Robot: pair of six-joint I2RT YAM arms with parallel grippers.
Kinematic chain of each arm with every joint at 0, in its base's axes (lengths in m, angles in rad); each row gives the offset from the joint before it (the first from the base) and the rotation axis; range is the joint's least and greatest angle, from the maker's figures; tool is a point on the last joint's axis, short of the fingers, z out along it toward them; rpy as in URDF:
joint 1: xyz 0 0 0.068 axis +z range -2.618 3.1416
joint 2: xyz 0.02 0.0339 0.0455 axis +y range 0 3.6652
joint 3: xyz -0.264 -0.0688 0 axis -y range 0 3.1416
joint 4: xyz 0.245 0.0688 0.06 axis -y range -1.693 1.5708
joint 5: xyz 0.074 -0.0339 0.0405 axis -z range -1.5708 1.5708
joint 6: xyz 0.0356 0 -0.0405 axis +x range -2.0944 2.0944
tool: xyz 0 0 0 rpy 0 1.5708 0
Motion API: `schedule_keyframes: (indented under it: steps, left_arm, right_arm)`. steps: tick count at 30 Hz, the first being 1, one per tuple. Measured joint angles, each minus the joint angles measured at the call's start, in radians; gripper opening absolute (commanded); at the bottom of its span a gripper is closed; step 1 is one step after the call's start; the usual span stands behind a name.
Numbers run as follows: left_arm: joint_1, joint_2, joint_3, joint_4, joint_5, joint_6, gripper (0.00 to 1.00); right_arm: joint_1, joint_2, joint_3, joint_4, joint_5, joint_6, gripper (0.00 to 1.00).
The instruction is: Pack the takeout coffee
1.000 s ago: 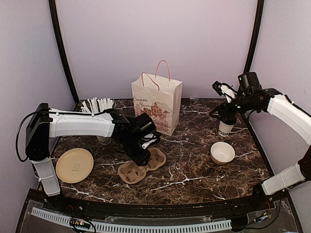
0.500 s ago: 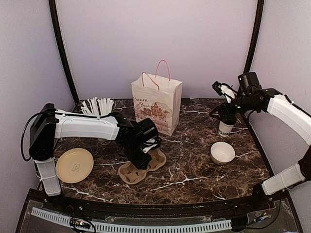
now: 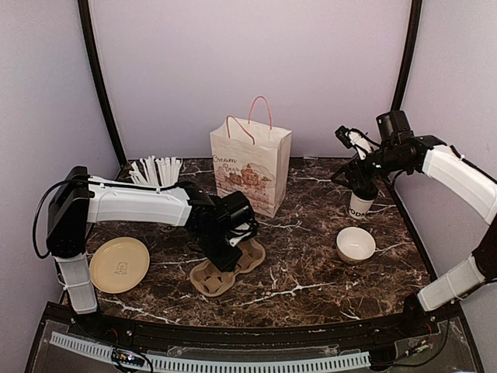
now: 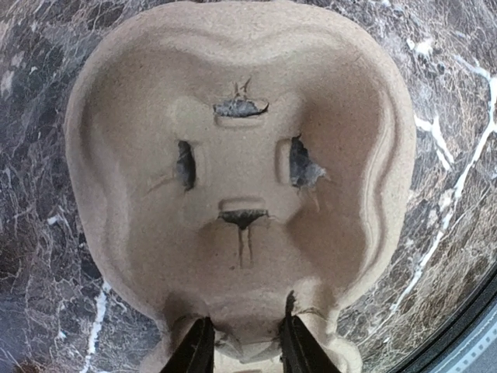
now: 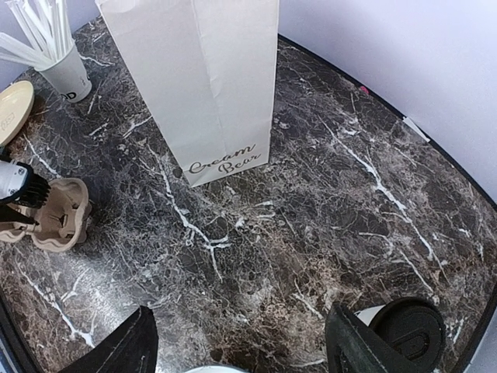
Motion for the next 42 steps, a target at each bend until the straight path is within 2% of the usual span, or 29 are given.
schedule_keyframes:
  steps: [7, 18, 26, 33, 42]
  left_arm:
    - [-0.006, 0.000, 0.000, -0.013, -0.009, -0.014, 0.24]
    - [-0.007, -0.027, -0.014, -0.024, -0.010, -0.041, 0.21]
    - [-0.007, -0.167, -0.024, -0.042, -0.009, -0.066, 0.21]
    - [-0.007, -0.284, -0.060, -0.082, -0.035, -0.094, 0.21]
    - [-0.007, -0.403, -0.076, -0.143, -0.080, -0.127, 0.21]
  right_arm:
    - [0.064, 0.084, 0.124, -0.004, 0.015, 0.003, 0.70]
    - [0.220, 0.269, 0.457, -0.002, 0.045, 0.003, 0.70]
    - [0.304, 0.416, 0.665, -0.003, 0.051, 0.003, 0.76]
    - [0.373, 0.565, 0.842, -0.037, 0.075, 0.014, 0.74]
    - [0.378, 0.555, 0.873, -0.018, 0.177, 0.018, 0.65]
